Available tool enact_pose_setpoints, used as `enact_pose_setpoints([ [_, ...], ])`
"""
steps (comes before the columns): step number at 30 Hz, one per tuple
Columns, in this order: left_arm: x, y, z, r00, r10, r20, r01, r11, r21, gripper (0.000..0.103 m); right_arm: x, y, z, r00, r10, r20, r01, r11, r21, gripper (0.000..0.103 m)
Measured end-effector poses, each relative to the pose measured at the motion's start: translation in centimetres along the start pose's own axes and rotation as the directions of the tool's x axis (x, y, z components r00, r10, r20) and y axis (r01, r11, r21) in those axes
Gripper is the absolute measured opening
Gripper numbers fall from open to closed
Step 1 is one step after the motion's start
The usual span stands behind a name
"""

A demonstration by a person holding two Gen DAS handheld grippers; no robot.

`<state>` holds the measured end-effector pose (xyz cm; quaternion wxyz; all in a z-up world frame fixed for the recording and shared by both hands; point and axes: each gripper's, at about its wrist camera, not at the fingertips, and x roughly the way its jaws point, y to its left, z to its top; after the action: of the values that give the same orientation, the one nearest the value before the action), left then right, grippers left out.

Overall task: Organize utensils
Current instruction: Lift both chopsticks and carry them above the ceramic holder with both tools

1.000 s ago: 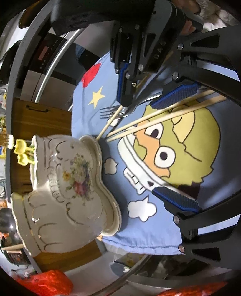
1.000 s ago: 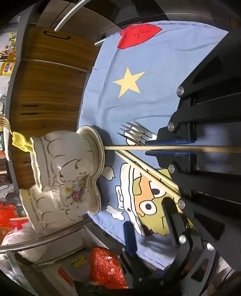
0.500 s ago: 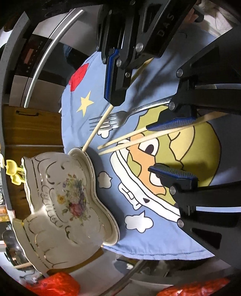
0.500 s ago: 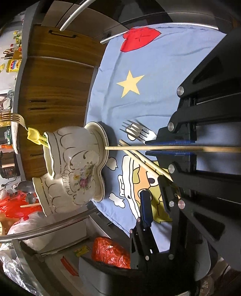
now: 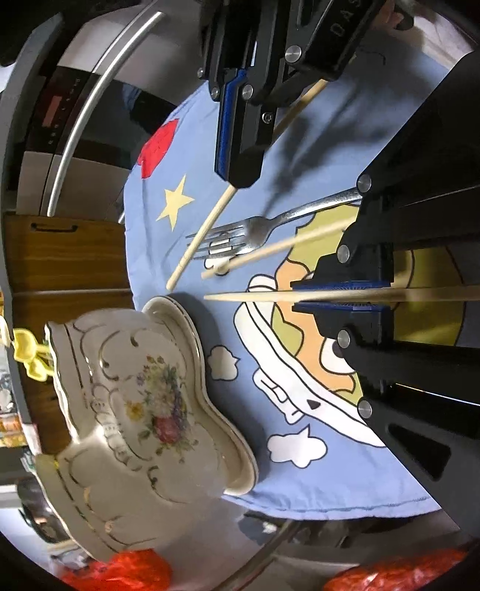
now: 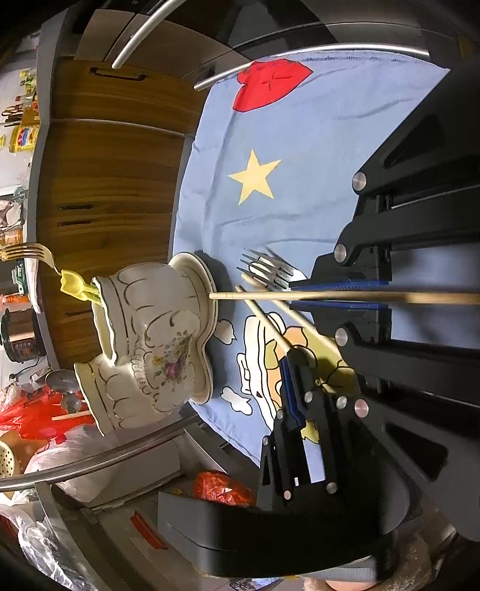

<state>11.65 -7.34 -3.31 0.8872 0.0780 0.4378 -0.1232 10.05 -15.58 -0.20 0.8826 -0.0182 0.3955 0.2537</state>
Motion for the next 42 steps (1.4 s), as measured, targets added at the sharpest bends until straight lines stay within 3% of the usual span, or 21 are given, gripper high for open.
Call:
enact_pose_setpoints([
  [8,-2.0,1.9,-0.8,0.998,-0.058,0.039,0.06,0.997,-0.044,0.006,-0.6,-0.6,0.1,1.0,0.013,0.019,-0.013,0.999,0.038,0.005],
  [18,-8.3,3.5,-1.2,0.968,-0.088,0.237,0.103,0.994,-0.048,0.006,-3.7,-0.5,1.2,0.983,0.068,0.169,-0.087,0.99,0.108,0.005],
  [24,-12.8,5.7,0.1,0.918,-0.101,0.383,0.139,0.988,-0.073,0.006,-5.7,0.5,3.5,0.959,0.073,0.274,-0.103,0.99,0.096,0.005],
  [30,-16.4,9.7,4.6,0.846,-0.063,0.529,0.141,0.984,-0.108,0.006,-6.8,1.9,8.5,0.915,0.099,0.392,-0.12,0.992,0.029,0.005],
  [31,-16.8,10.7,5.6,0.827,-0.062,0.558,0.154,0.981,-0.12,0.006,-6.8,2.1,9.4,0.906,0.106,0.41,-0.125,0.992,0.019,0.005],
  [37,-16.4,14.7,10.1,0.748,-0.048,0.661,0.213,0.962,-0.17,0.006,-4.8,1.7,14.7,0.845,0.16,0.511,-0.198,0.98,0.021,0.005],
  [42,-13.9,16.1,11.7,0.703,-0.05,0.709,0.247,0.952,-0.179,0.006,-2.2,0.4,16.9,0.807,0.182,0.561,-0.265,0.962,0.069,0.005],
])
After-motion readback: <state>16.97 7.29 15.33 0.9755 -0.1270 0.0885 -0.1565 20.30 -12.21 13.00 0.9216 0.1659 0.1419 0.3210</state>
